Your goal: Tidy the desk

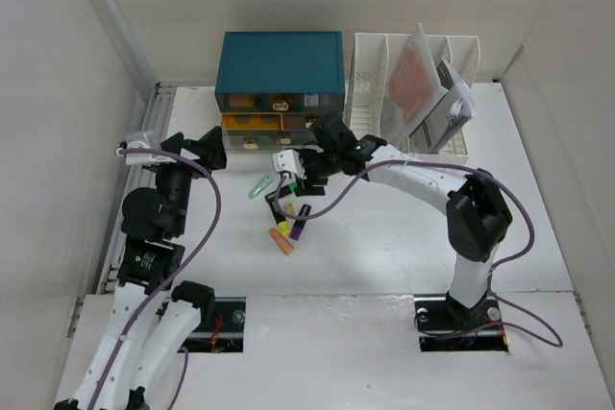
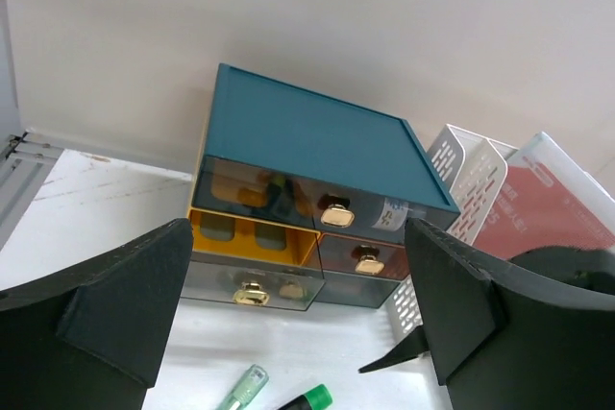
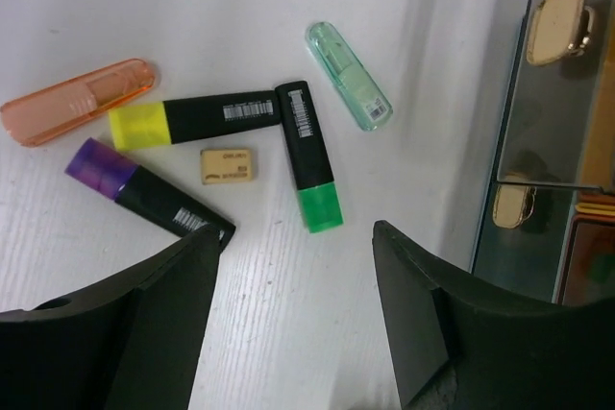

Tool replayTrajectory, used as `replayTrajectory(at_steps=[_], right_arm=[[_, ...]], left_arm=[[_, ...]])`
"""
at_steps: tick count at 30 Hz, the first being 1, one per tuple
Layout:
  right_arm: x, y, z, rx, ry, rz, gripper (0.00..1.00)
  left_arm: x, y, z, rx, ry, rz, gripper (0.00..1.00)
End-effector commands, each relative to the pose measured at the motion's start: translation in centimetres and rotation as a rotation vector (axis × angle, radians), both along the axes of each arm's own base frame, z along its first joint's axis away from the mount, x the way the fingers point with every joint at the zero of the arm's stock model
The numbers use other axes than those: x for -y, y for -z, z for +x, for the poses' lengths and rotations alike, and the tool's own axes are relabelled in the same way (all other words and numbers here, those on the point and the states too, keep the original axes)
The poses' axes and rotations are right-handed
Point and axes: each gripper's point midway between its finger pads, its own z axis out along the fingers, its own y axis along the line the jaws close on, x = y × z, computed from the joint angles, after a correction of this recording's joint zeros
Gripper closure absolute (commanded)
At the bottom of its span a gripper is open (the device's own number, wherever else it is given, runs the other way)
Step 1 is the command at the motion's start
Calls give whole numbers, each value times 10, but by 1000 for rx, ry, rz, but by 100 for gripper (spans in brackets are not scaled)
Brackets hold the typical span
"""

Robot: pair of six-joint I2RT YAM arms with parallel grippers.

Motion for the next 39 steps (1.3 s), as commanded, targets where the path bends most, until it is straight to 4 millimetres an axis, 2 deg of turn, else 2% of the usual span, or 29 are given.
replayTrajectory(at_steps=[1,2,4,5,7,8,9,11,17,18,25,28,29,34,39], right_arm=[[-10,6,30,138,69,-26,30],[-15,17,31,124,83,-48,29],[-18,21,37,116,101,-58,29],[-16,33,39,101,116,-82,29],[-19,39,44,119,143,-104,29],[-22,36,47,121,143,-102,29],[-21,44,49,114,149,-122,29],[-27,45,47,107,139,-131,31],[-26,62,51,92,156,-162,34],[-28,59,53,98,157,-155,34],[-26,83,44,34,121,-210,36],[-28,88,40,16,84,-219,39],[-31,83,41,26,71,-205,39],[-31,98,39,-6,62,-230,41],[-33,100,38,-25,55,-241,43]], left_arm=[[-5,-5,-2,34,-25,3,10],[-6,-8,-5,45,-25,-1,10],[-6,-11,-8,55,-25,-4,8],[-6,-11,-8,55,-25,-4,8],[-6,-13,-10,64,-16,-4,8],[-6,-13,-10,64,-16,-4,8],[-6,-13,-10,64,-16,-4,8],[-6,-15,-13,73,-16,-7,8],[-5,-17,-15,83,-7,-7,8],[-5,-17,-15,83,-7,-7,8],[-6,-19,-18,92,-7,-10,8],[-6,-19,-18,92,-7,-10,8],[-6,-19,-18,92,-7,-10,8],[-7,-22,-20,100,-7,-13,7],[-7,-22,-20,100,-5,-22,7]])
